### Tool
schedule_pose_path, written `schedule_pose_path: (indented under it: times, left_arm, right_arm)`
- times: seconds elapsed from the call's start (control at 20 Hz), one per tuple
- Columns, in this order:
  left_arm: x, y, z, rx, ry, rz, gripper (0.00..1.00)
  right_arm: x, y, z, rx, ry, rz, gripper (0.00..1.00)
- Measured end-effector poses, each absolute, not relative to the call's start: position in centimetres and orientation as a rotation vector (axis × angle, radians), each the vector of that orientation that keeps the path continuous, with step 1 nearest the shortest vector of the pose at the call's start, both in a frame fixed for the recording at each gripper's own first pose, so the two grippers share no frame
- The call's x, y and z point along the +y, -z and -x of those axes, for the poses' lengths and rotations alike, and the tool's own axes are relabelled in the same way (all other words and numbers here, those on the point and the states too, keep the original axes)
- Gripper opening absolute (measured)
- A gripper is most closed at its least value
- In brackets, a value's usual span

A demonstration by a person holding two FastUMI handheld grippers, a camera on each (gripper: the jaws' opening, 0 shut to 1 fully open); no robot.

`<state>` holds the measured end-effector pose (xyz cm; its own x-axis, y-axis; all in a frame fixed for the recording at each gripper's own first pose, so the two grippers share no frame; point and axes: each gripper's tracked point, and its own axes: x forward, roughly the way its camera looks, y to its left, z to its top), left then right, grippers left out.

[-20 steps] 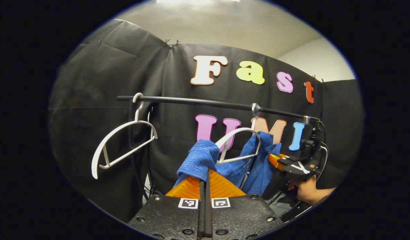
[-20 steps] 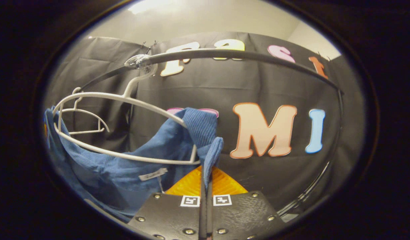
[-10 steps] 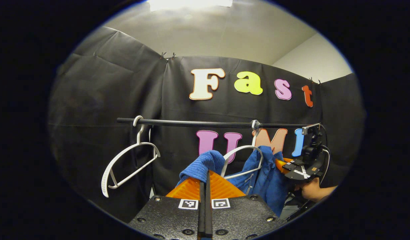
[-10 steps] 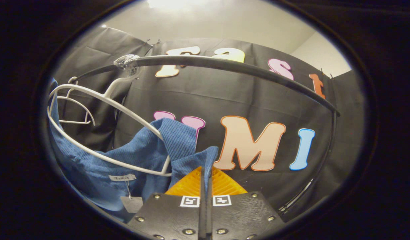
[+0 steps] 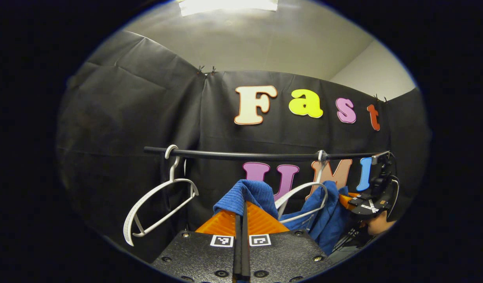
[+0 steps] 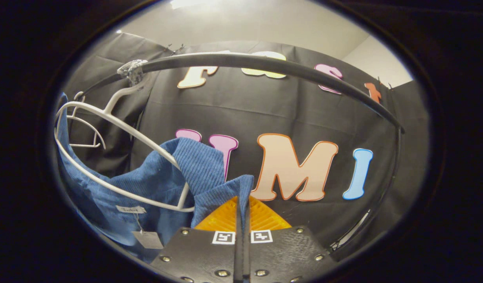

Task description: Grasp the clothes on the hanger with both hands and then place them into the laundry hamper below.

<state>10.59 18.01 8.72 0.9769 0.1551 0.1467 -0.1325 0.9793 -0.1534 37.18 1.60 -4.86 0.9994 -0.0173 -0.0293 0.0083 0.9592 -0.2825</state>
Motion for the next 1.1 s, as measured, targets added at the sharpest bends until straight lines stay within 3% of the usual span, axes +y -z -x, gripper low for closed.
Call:
schedule_pose_path:
  times: [0.45, 1.1]
  left_arm:
    - [18.6, -0.6, -14.9, -0.010, -0.137, 0.199, 0.00]
    - [15.1, 11.1, -15.8, 0.189, -0.056, 0.298, 0.01]
  right_arm:
    - [-1.3, 4.8, -39.3, -0.002, 0.099, 0.401, 0.00]
    - [-0.8, 15.2, -37.4, 0.170, 0.022, 0.471, 0.01]
